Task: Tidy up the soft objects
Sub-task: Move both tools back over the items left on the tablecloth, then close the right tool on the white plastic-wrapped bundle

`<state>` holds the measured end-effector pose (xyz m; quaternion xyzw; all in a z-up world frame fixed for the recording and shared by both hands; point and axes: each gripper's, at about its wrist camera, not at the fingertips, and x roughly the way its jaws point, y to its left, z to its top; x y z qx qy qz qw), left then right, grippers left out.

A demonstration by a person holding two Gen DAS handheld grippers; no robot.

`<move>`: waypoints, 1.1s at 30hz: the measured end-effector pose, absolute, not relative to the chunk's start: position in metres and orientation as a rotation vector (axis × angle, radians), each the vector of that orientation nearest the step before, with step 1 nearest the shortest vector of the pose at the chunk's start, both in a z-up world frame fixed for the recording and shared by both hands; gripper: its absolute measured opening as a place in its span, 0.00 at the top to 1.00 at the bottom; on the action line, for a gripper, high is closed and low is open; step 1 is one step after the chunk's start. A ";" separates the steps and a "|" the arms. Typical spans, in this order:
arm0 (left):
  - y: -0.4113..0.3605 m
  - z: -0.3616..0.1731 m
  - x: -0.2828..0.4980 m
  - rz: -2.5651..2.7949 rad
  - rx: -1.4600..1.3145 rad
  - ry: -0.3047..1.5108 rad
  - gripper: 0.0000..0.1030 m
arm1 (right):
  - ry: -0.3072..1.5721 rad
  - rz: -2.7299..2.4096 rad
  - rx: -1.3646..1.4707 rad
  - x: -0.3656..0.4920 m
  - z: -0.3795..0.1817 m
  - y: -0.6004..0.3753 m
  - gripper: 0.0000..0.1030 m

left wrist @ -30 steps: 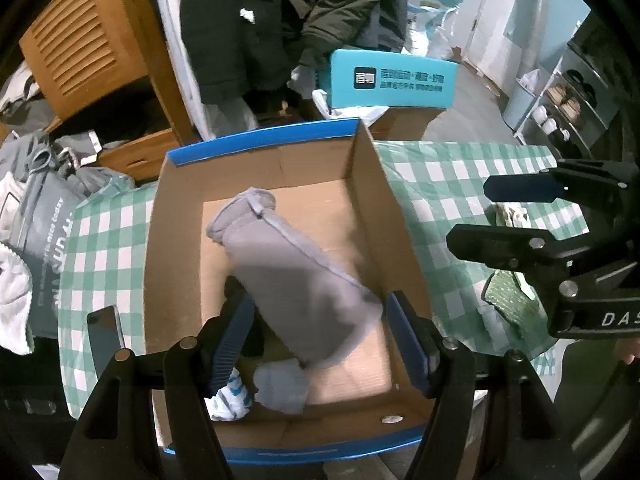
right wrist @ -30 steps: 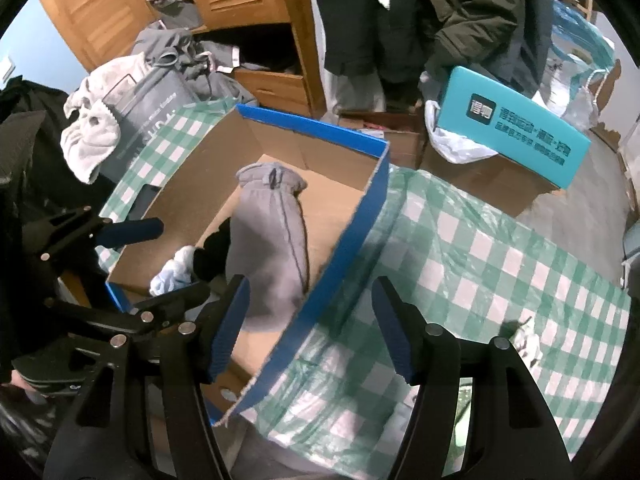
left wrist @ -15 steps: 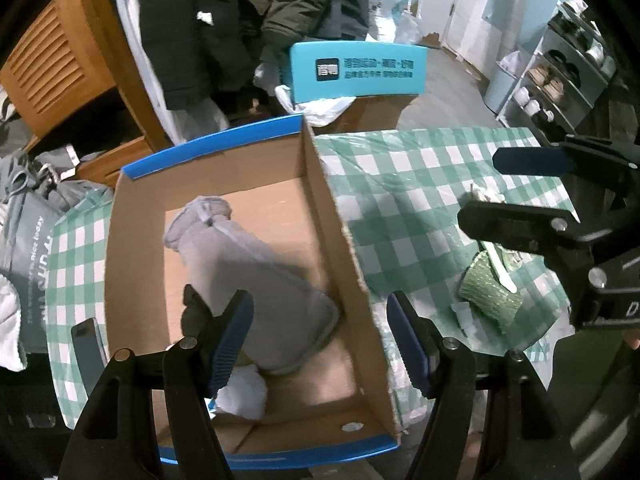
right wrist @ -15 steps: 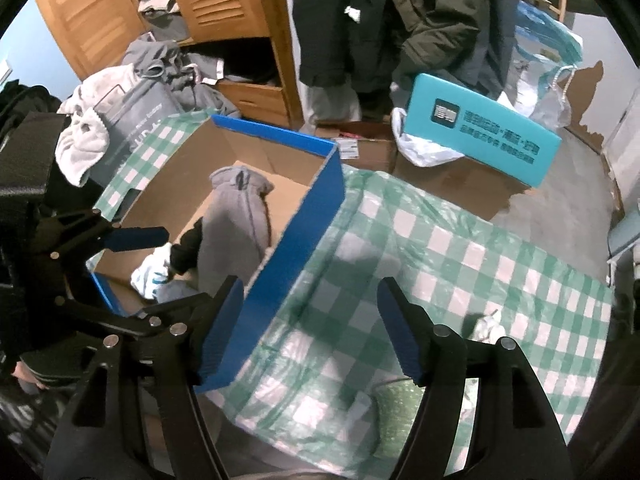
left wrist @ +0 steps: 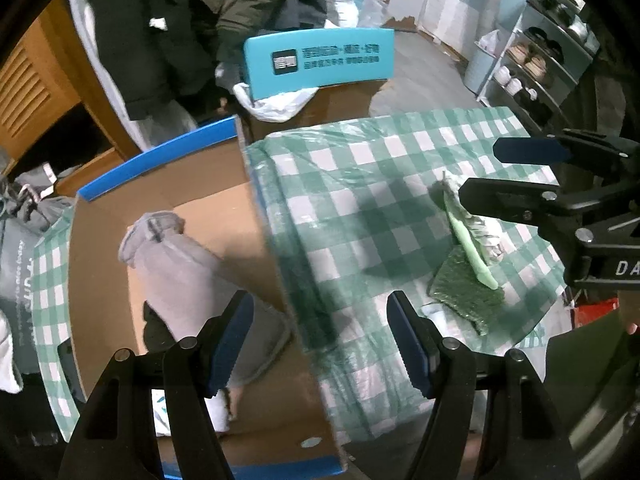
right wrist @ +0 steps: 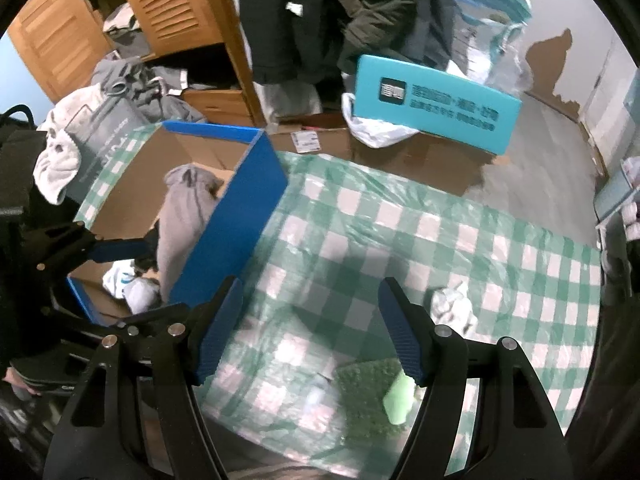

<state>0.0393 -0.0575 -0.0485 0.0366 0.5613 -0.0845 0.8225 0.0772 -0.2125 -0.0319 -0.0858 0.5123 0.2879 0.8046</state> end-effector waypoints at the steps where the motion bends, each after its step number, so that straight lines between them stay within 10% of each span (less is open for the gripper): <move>1: -0.062 -0.049 0.041 -0.186 0.082 1.196 0.31 | 1.101 0.608 -0.179 0.079 -0.033 -0.218 0.31; 33: -0.131 -0.111 0.070 -0.245 0.112 1.348 0.31 | 1.300 0.374 -0.100 0.111 -0.135 -0.322 0.30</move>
